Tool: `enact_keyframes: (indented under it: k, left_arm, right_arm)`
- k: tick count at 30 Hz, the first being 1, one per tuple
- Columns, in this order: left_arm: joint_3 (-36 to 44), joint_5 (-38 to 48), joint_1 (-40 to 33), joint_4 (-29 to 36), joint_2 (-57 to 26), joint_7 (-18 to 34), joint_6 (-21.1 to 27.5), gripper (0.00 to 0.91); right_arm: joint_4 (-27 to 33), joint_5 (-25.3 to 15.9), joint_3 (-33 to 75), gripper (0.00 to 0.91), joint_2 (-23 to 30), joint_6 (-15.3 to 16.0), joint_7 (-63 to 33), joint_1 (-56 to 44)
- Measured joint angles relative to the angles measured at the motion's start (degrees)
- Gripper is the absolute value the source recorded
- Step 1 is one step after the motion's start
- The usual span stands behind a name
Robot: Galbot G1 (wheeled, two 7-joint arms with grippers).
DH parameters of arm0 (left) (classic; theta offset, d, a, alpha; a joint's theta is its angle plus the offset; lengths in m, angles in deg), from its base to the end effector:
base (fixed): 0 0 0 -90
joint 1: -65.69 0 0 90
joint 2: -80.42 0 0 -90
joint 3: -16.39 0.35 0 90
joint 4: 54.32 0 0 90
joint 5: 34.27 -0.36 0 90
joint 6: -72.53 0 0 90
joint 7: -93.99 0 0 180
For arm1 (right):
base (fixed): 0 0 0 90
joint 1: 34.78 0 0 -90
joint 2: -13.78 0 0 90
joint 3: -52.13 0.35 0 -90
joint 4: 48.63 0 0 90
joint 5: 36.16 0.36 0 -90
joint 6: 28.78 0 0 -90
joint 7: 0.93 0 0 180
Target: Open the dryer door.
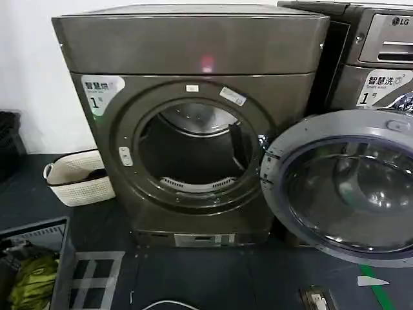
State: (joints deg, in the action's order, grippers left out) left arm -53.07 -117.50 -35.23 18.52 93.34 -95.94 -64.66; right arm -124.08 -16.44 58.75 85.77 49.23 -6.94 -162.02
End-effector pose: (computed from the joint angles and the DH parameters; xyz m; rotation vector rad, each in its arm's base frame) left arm 0.3579 0.4177 -0.1546 -1.4246 -0.4291 -2.4766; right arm -0.2207 -0.4653 -0.2240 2.2915 1.9797 -0.6424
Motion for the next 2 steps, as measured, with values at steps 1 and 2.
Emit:
enact_keyframes:
  k: [1, 2]
  left_arm:
    - [0.0, 0.0, 0.1, -0.1, 0.0, 0.0, 0.0, 0.907]
    - [0.0, 0.0, 0.1, -0.1, 0.1, 0.0, 0.0, 0.907]
  right_arm:
    - [-0.1, 0.0, 0.0, 0.907, 0.1, 0.0, 0.0, 0.0]
    - [-0.3, 0.0, -0.1, 0.907, 0.3, 0.0, 0.0, -0.1]
